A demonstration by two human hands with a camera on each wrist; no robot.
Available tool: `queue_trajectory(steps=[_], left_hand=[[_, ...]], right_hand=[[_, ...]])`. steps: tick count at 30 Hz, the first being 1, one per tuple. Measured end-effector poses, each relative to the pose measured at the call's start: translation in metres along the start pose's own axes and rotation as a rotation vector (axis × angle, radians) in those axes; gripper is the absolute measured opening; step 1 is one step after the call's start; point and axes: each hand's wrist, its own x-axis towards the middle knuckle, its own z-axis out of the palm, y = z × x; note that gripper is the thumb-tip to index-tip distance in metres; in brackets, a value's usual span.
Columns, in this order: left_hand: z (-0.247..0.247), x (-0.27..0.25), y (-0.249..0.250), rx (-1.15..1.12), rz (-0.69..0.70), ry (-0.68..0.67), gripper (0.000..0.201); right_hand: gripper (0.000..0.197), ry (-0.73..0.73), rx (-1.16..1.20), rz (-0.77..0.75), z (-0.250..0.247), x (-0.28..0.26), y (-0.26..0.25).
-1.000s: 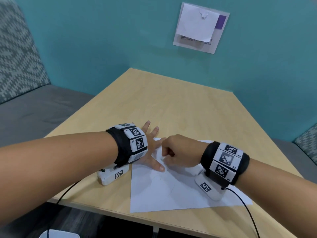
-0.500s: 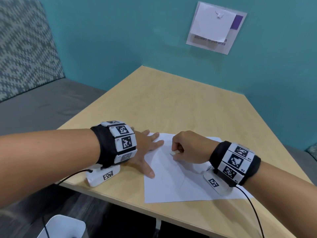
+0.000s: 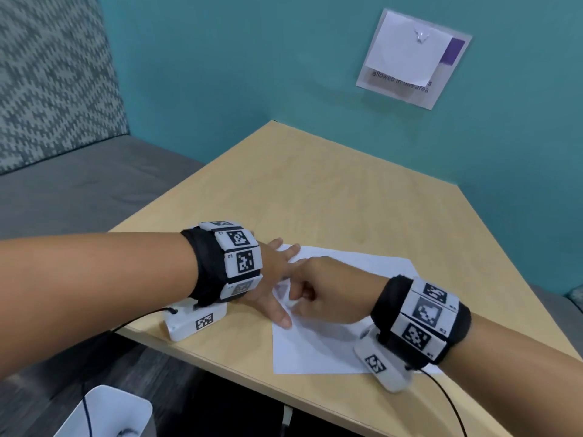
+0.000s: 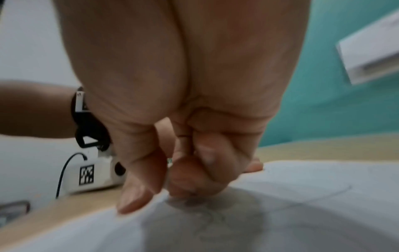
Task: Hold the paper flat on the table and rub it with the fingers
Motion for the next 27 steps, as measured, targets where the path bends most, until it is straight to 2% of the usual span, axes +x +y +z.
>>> queue_trajectory(steps=[1, 5, 9, 14, 18, 23, 27], left_hand=[[0.0, 0.0, -0.001, -0.002, 0.0, 0.003, 0.094], [0.003, 0.004, -0.001, 0.051, -0.023, -0.018, 0.112], [0.002, -0.001, -0.001, -0.017, -0.013, 0.016, 0.098], [-0.001, 0.001, 0.002, 0.02, -0.012, -0.019, 0.108], [0.001, 0.0, 0.0, -0.022, -0.014, 0.021, 0.105], [0.003, 0.007, -0.002, 0.051, -0.038, -0.021, 0.115], [0.0, 0.006, -0.002, 0.029, -0.017, -0.024, 0.113]], right_hand=[[0.011, 0.0, -0.019, 0.001, -0.001, 0.002, -0.001], [0.01, 0.123, -0.073, 0.152, -0.016, 0.012, 0.018], [0.003, -0.001, -0.026, 0.023, -0.004, 0.007, -0.002], [0.008, 0.096, -0.079, 0.155, -0.018, 0.015, 0.016], [0.013, -0.021, -0.064, 0.023, -0.006, 0.006, -0.001], [0.009, 0.102, -0.091, 0.182, -0.021, 0.008, 0.027], [0.01, -0.011, -0.05, 0.015, -0.002, -0.009, -0.001]])
